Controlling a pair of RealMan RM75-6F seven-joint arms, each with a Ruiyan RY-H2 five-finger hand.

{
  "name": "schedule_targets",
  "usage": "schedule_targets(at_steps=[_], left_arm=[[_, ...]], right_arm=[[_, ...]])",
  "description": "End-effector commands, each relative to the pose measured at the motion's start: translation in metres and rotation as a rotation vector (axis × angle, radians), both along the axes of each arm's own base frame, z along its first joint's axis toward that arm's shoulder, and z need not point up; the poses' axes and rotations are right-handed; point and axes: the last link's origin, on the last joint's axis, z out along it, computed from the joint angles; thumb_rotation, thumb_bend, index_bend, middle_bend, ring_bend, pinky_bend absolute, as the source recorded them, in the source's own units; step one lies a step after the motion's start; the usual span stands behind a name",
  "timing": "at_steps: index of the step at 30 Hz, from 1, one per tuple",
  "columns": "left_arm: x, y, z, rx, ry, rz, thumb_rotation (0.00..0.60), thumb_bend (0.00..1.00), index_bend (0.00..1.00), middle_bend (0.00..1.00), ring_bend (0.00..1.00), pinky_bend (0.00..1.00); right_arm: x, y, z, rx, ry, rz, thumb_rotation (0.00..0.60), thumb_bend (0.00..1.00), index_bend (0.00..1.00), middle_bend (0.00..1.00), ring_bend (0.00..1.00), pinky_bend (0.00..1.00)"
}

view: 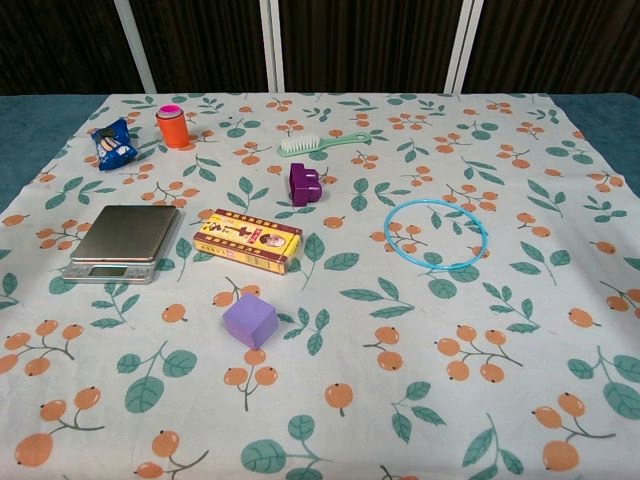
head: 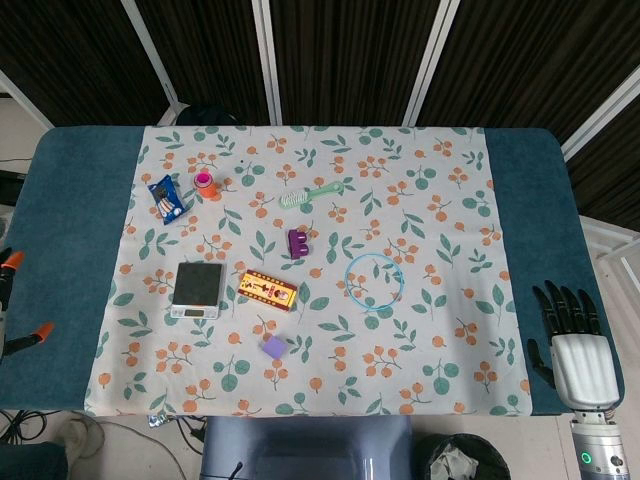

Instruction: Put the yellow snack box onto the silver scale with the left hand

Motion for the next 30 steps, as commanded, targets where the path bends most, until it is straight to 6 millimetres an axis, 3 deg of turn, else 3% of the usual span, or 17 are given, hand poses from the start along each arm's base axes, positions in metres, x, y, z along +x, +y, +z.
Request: schedule_targets(at_steps=[1,19,23,26,28,30], left_arm=[[0.000,0.001,-0.001,-0.003,0.002,0.002,0.600,0.07,0.00,0.02,0.00,0.02],[0.000,0.001,-0.003,-0.011,0.008,0.000,0.600,0.07,0.00,0.03,0.00,0.02],[0.001,0.000,-0.003,-0.012,0.009,-0.005,0.600,0.09,0.00,0.07,0.02,0.05],[0.006,0.001,-0.004,-0.010,0.008,-0.045,0.600,0.18,0.01,0.24,0.16,0.25],[0.008,0.000,-0.005,-0.011,0.003,-0.075,0.600,0.28,0.03,0.42,0.32,0.44],[0.012,-0.001,-0.007,-0.017,-0.003,-0.107,0.600,0.35,0.06,0.54,0.41,0.53]], right_arm=[[0.000,0.000,0.000,-0.002,0.000,-0.002,0.600,0.51,0.03,0.07,0.06,0.03],[0.001,0.000,0.000,-0.006,0.003,-0.003,0.600,0.51,0.03,0.07,0.06,0.03],[0.001,0.001,0.001,-0.008,0.003,-0.004,0.600,0.51,0.03,0.07,0.06,0.03],[0.000,0.001,0.001,-0.004,0.004,-0.006,0.600,0.51,0.03,0.07,0.06,0.03],[0.000,0.000,0.001,-0.005,0.004,-0.008,0.600,0.51,0.03,0.07,0.06,0.03],[0.000,0.000,0.002,-0.007,0.004,-0.008,0.600,0.51,0.03,0.07,0.06,0.03]])
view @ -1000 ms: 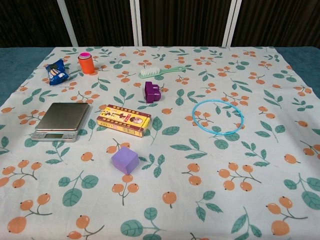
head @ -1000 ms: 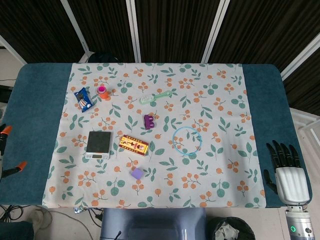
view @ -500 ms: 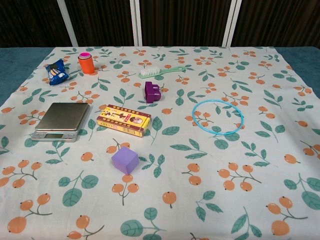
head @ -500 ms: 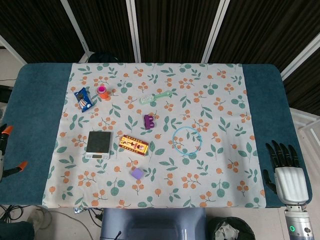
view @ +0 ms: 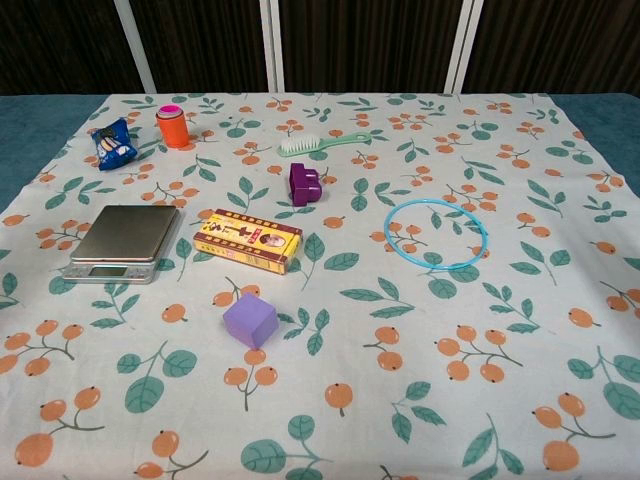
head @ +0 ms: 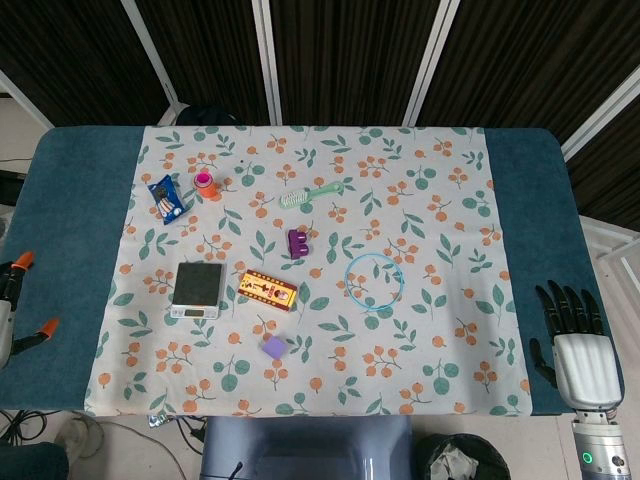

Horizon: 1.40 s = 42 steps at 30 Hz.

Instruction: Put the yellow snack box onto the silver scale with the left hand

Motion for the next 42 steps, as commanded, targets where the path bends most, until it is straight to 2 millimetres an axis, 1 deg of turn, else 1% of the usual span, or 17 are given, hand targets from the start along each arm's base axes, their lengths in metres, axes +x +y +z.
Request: schedule_targets(at_steps=[1,6,8,11,15,19,23,27,33,37,42], left_arm=[[0.005,-0.001,-0.004,-0.016,-0.002,-0.058,0.600,0.38,0.07,0.58,0.44,0.57],[0.007,-0.001,-0.019,-0.118,0.107,-0.062,0.600,0.49,0.08,0.70,0.54,0.65],[0.012,0.002,-0.027,-0.180,0.128,-0.068,0.600,0.53,0.09,0.75,0.57,0.67],[0.022,0.006,-0.039,-0.278,0.155,-0.077,0.600,0.55,0.09,0.78,0.59,0.68],[0.032,0.012,-0.055,-0.416,0.195,-0.062,0.600,0.58,0.09,0.79,0.60,0.68],[0.040,0.019,-0.068,-0.505,0.236,-0.046,0.600,0.58,0.09,0.80,0.60,0.68],[0.043,0.024,-0.081,-0.587,0.268,-0.026,0.600,0.58,0.09,0.80,0.61,0.68],[0.042,0.025,-0.091,-0.637,0.305,0.003,0.600,0.58,0.09,0.80,0.61,0.68],[0.032,0.025,-0.109,-0.668,0.316,0.054,0.600,0.58,0.09,0.80,0.61,0.68],[0.034,0.025,-0.123,-0.707,0.319,0.045,0.600,0.58,0.09,0.80,0.61,0.68],[0.033,0.026,-0.132,-0.719,0.338,0.032,0.600,0.58,0.09,0.80,0.61,0.68]], right_arm=[[0.000,0.000,0.000,-0.001,0.001,-0.001,0.600,0.51,0.03,0.07,0.06,0.03],[0.000,0.000,0.000,0.004,0.005,-0.004,0.600,0.51,0.03,0.07,0.06,0.03],[0.000,0.000,-0.001,0.005,0.006,-0.006,0.600,0.51,0.03,0.07,0.06,0.03],[0.000,0.000,-0.001,0.005,0.007,-0.009,0.600,0.51,0.03,0.07,0.06,0.03],[0.000,0.000,0.000,0.002,0.007,-0.011,0.600,0.51,0.03,0.07,0.06,0.03],[-0.001,0.000,0.002,-0.003,0.004,-0.012,0.600,0.51,0.03,0.07,0.06,0.03],[-0.001,0.000,0.002,-0.007,0.002,-0.013,0.600,0.51,0.03,0.07,0.06,0.03],[-0.001,0.000,0.002,-0.007,0.001,-0.011,0.600,0.51,0.03,0.07,0.06,0.03],[-0.001,0.000,0.002,-0.008,0.000,-0.016,0.600,0.51,0.03,0.07,0.06,0.03],[-0.002,0.000,0.003,-0.012,-0.001,-0.018,0.600,0.51,0.03,0.07,0.06,0.03],[-0.002,-0.001,0.004,-0.017,-0.002,-0.021,0.600,0.51,0.03,0.07,0.06,0.03]])
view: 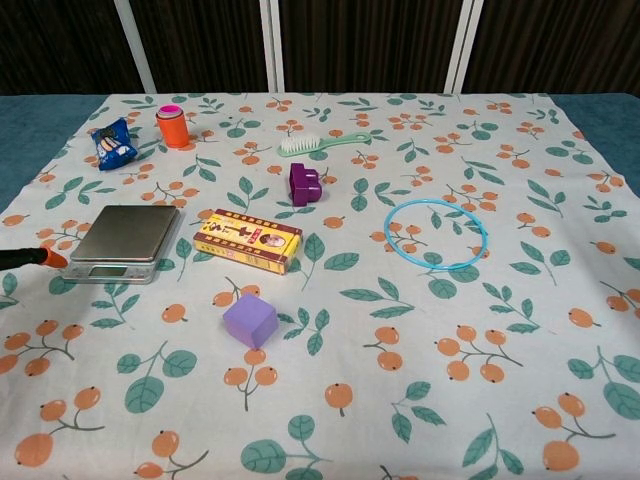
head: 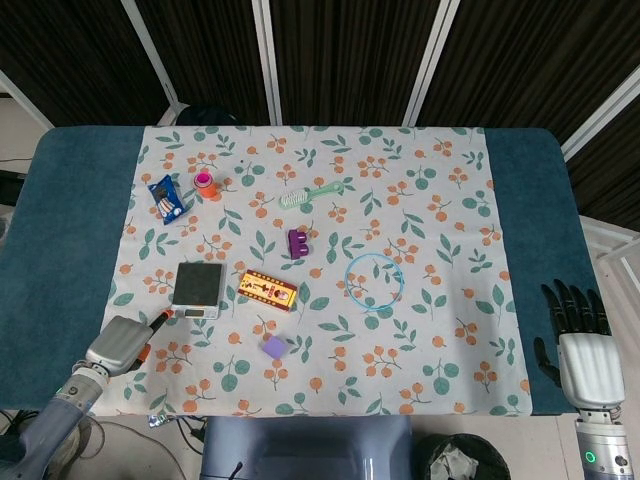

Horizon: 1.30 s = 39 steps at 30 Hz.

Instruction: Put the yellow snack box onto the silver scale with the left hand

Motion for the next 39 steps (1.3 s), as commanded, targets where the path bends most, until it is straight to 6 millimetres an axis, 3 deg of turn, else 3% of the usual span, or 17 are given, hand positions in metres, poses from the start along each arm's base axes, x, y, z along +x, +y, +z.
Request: schedule_targets(at_steps=[1,39], left_arm=[[-0.0015,-0.0003,-0.0062,-0.009,0.013,-0.006,0.600,0.58,0.09,0.80,0.61,0.68],[-0.0056,0.0069,-0.0116,0.055,0.015,-0.012,0.600,0.58,0.09,0.80,0.61,0.68]], right_arm=[[-0.0002,-0.0001,0.0007,-0.003,-0.001,0.000,0.600,0.51,0.03,0.07,0.06,0.03],[-0.0017,-0.0011,0.0004,-0.010,-0.003,-0.013,0.600,0.51,0.03,0.07,0.06,0.03]])
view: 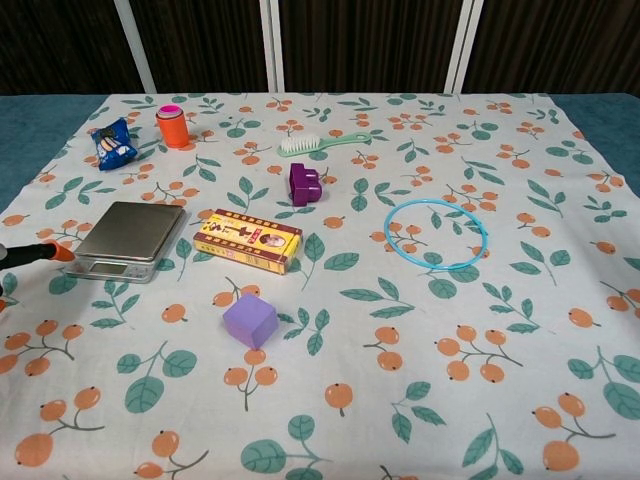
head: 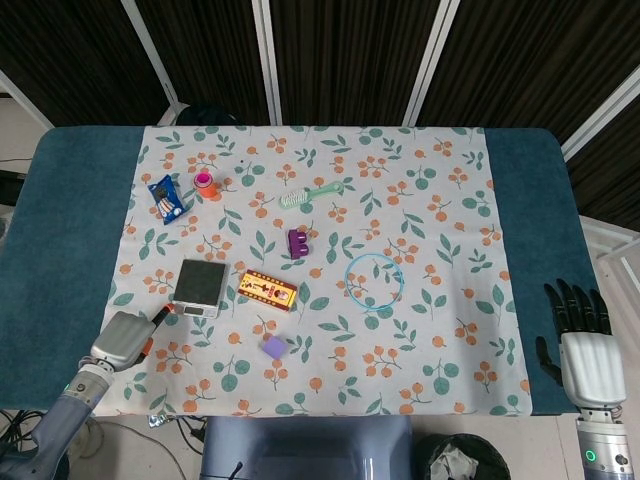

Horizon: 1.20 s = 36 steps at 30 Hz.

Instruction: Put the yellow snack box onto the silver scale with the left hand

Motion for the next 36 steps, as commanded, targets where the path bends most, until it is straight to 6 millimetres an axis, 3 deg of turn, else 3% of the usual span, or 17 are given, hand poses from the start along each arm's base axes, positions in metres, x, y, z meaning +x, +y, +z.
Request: schedule_targets(at_steps=[1,27,32,36], left_arm=[[-0.001,0.000,-0.001,-0.002,0.004,0.002,0.600,0.58,0.09,0.80,0.61,0.68],[-0.002,-0.001,-0.003,-0.033,0.041,0.000,0.600,0.58,0.10,0.80,0.61,0.68],[0.006,0.000,0.005,0.007,0.025,-0.024,0.600,0.58,0.10,0.80,0.61,0.68],[0.023,0.005,0.025,0.127,-0.044,-0.067,0.600,0.53,0.10,0.73,0.59,0.68]], right_arm=[[0.000,0.000,0.000,-0.001,-0.001,0.000,0.600,0.51,0.03,0.07,0.06,0.03],[0.000,0.001,0.002,-0.010,-0.006,0.003,0.600,0.51,0.03,0.07,0.06,0.03],[0.000,0.001,0.003,-0.011,-0.007,0.004,0.600,0.51,0.03,0.07,0.06,0.03],[0.000,0.001,0.003,-0.012,-0.009,0.003,0.600,0.51,0.03,0.07,0.06,0.03]])
